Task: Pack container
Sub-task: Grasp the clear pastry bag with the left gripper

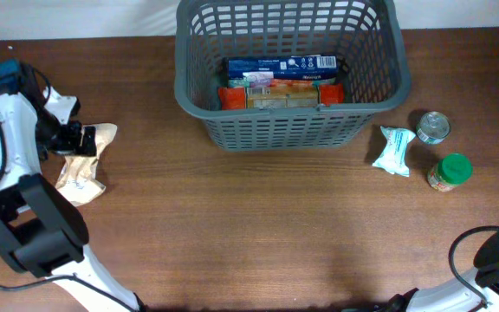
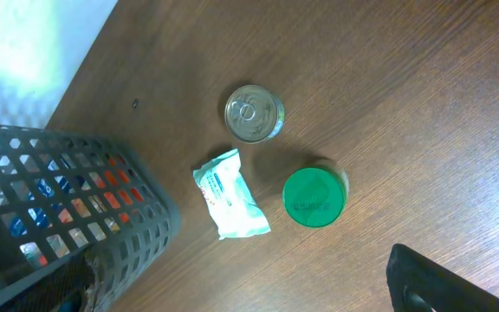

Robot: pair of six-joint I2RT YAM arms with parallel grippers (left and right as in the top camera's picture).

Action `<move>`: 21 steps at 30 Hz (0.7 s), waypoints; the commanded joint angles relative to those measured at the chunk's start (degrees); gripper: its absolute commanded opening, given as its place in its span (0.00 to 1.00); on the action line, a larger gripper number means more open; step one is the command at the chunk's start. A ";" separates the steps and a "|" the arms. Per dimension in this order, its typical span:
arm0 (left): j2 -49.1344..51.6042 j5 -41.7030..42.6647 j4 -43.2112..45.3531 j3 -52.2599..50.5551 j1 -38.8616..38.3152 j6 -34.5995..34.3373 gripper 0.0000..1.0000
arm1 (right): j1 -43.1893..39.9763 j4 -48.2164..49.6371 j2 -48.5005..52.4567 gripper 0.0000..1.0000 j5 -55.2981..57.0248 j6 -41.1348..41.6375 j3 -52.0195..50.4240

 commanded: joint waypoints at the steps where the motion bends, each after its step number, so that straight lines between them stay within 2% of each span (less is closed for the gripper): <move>1: 4.79 1.81 1.38 -1.88 0.50 -0.94 1.00 | 0.26 -0.02 -0.04 0.99 -0.46 0.33 -0.31; 12: 13.40 -2.89 7.43 -1.90 0.70 -2.05 1.00 | 0.26 -0.02 -0.04 0.99 -0.46 0.31 -0.31; 14: 14.03 -2.84 7.82 -1.90 0.90 -2.03 0.94 | 0.26 -0.02 -0.04 0.99 -0.46 0.31 -0.31; 15: 14.47 -2.84 8.00 -1.90 1.05 -2.05 0.79 | 0.26 -0.02 -0.04 0.99 -0.46 0.31 -0.31; 17: 14.95 -2.80 7.93 -1.90 1.27 -2.23 0.29 | 0.26 -0.02 -0.04 0.99 -0.46 0.31 -0.31; 18: 15.15 -2.80 7.89 -1.90 1.33 -3.19 0.08 | 0.26 -0.02 -0.04 0.99 -0.46 0.31 -0.31; 19: 15.17 -2.69 7.76 -1.90 1.36 -4.55 0.02 | 0.26 -0.02 -0.04 0.99 -0.46 0.31 -0.31; 21: 15.10 -2.12 6.99 -1.55 1.36 -5.40 0.02 | 0.26 -0.02 -0.04 0.99 -0.46 0.31 -0.31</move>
